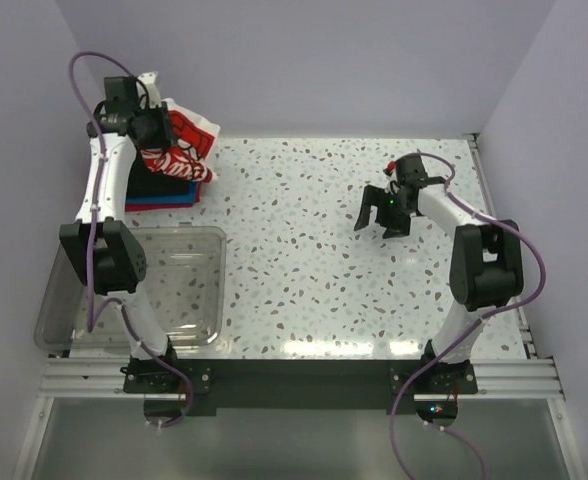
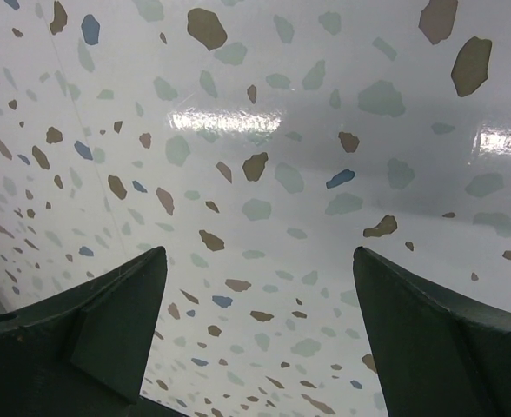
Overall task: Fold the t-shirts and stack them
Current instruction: Neatly place the folded tshirt to the corner
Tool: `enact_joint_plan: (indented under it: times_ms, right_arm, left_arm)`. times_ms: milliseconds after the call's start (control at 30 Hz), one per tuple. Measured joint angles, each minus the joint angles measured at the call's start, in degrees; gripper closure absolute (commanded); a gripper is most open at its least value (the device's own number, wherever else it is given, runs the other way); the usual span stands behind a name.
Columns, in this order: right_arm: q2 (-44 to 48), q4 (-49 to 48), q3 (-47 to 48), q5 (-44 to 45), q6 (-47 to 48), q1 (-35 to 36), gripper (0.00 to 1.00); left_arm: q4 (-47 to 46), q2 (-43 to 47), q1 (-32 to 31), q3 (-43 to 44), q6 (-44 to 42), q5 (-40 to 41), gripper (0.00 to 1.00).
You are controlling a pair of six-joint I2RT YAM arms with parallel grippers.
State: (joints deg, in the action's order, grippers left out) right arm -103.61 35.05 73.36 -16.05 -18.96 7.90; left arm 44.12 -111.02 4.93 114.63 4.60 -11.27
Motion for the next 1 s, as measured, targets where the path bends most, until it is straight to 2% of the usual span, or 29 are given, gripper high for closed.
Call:
enact_joint_plan:
  times_ms: [233,667,1000]
  right_arm:
    - [1.16,0.37,0.00,-0.02,0.02,0.00,0.09]
    - [4.28,1.42,-0.02,0.00,0.00,0.00,0.09]
    - [4.81,2.29,-0.15,0.02,-0.02,0.00,0.08]
  left_arm:
    - [-0.44,0.04,5.29,-0.09,-1.90,-2.10,1.00]
    - [-4.87,-7.50,7.52,-0.09,-2.84,-4.81,1.00]
    - [-5.88,-12.02,11.82,1.51,-2.84,-6.08,1.00]
